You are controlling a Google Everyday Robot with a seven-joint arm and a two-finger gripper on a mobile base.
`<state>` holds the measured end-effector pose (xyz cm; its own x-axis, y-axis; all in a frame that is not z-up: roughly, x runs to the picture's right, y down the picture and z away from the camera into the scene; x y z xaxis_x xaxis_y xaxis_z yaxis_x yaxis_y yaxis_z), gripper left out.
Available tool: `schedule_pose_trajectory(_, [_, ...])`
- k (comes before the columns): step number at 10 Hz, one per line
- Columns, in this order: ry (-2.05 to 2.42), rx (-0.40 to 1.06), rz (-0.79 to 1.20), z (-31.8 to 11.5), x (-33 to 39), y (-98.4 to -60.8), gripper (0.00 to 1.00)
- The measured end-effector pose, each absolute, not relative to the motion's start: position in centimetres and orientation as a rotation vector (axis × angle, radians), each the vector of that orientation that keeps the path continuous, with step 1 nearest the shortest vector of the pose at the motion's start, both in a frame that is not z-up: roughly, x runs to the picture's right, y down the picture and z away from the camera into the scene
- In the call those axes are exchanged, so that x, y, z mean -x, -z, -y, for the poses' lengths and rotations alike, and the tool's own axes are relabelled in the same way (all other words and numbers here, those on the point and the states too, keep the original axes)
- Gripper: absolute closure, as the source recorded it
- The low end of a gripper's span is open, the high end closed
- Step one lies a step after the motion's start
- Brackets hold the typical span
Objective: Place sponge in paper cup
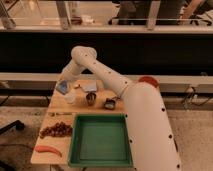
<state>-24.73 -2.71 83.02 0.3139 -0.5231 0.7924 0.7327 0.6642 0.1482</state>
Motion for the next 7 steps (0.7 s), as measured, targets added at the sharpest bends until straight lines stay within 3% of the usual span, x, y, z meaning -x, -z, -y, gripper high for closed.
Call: schedule_pose_trajectory(7, [0.825, 0.244, 0.929, 1.55, 23.73, -83.17, 1.00])
